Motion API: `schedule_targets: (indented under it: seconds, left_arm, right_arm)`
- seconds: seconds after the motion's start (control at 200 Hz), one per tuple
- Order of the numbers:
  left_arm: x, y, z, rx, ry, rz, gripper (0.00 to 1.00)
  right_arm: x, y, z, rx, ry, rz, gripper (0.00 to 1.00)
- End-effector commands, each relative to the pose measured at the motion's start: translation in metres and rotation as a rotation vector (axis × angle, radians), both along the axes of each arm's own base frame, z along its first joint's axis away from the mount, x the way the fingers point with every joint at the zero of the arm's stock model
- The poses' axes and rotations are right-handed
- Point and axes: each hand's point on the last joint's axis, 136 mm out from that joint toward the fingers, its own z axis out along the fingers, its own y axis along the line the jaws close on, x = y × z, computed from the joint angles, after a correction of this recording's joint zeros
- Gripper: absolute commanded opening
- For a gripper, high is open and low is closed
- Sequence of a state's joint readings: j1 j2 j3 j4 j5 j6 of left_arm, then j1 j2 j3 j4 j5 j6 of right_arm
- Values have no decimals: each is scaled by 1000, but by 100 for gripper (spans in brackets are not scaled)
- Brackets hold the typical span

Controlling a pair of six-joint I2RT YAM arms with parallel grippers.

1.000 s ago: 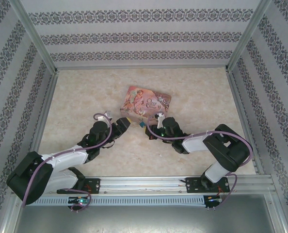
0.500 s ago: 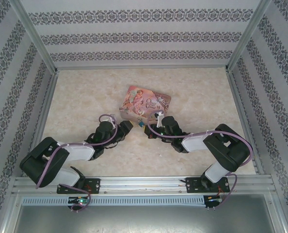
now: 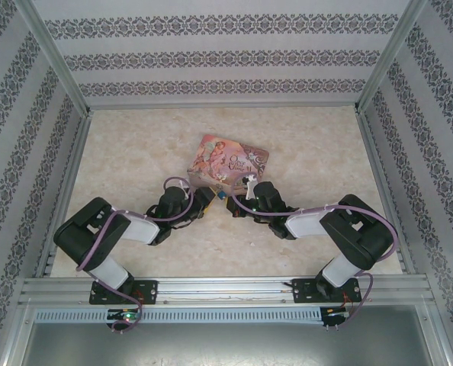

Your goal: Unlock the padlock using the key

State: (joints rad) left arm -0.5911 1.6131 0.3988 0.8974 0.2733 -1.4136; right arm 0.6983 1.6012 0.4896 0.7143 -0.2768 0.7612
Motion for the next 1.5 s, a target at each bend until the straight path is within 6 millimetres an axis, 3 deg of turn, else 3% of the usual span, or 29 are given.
schedule_targets:
  seconds: [0.0, 0.76, 1.329, 1.494]
  left_arm:
    - [7, -14, 18, -85, -36, -4, 48]
    - [22, -30, 10, -232, -23, 10, 36]
    - [21, -29, 5, -249, -19, 28, 12]
    - [20, -29, 10, -225, -24, 18, 11]
  right_arm:
    - [3, 14, 25, 62, -49, 33, 0]
    - [3, 16, 30, 100, -11, 33, 0]
    - [4, 11, 34, 113, -11, 15, 0]
    - [5, 5, 40, 116, -31, 3, 11]
